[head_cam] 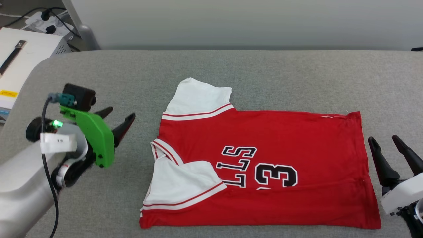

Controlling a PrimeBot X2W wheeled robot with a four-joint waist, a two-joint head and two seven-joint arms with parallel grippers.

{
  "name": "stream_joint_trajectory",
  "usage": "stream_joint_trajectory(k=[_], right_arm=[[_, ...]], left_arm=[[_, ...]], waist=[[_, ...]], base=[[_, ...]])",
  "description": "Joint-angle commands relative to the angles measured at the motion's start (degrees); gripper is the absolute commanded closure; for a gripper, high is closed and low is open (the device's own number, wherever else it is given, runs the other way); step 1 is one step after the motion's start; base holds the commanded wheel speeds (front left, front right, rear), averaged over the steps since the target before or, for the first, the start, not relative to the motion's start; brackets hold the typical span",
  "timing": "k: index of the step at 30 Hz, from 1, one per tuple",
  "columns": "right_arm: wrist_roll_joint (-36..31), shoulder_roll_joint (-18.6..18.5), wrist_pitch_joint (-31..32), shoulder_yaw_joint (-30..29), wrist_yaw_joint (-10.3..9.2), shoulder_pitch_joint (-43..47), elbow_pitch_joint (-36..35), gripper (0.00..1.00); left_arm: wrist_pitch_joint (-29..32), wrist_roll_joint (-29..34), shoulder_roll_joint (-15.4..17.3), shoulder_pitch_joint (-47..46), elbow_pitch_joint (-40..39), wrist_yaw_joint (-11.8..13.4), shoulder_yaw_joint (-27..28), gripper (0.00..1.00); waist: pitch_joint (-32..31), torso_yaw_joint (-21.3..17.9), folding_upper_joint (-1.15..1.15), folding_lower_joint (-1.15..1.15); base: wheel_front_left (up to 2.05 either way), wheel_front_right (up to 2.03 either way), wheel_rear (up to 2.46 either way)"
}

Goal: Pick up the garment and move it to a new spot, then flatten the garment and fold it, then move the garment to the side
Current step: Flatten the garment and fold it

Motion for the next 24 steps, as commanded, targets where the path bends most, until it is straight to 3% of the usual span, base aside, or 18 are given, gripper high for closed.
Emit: stream_joint_trajectory(k=[1, 8, 17, 24], right_arm=[[-1.47, 1.33, -1.1, -0.09, -0.04, -1.25, -1.3, 0.0], [-5.22, 5.16, -1.71, 1.96, -0.04, -3.03, -6.02, 0.0], [-7.14, 6.92, -2.26, 4.69, -0.04, -7.02, -7.65, 0.0], [-6.86, 6.89, -3.08, 5.74, -0.04, -9.81, -7.05, 0.0]], left_arm=[[0.4, 0.86, -1.04, -2.87, 0.62, -0.42, 0.61, 0.0], [5.45, 2.08, -5.2, -15.58, 6.16, -3.1, 2.29, 0.0], [21.9, 1.95, -10.79, -29.88, 16.61, -7.37, -0.92, 0.0], [31.83, 1.72, -14.46, -37.05, 23.05, -8.58, -3.64, 0.0]], waist=[[2.24, -1.43, 0.0, 0.0], [8.62, -4.28, 0.0, 0.0], [16.61, -7.99, 0.0, 0.0], [21.63, -10.0, 0.0, 0.0]], base=[[0.0, 0.0, 0.0], [0.0, 0.0, 0.0], [0.0, 0.0, 0.0], [0.0, 0.0, 0.0]])
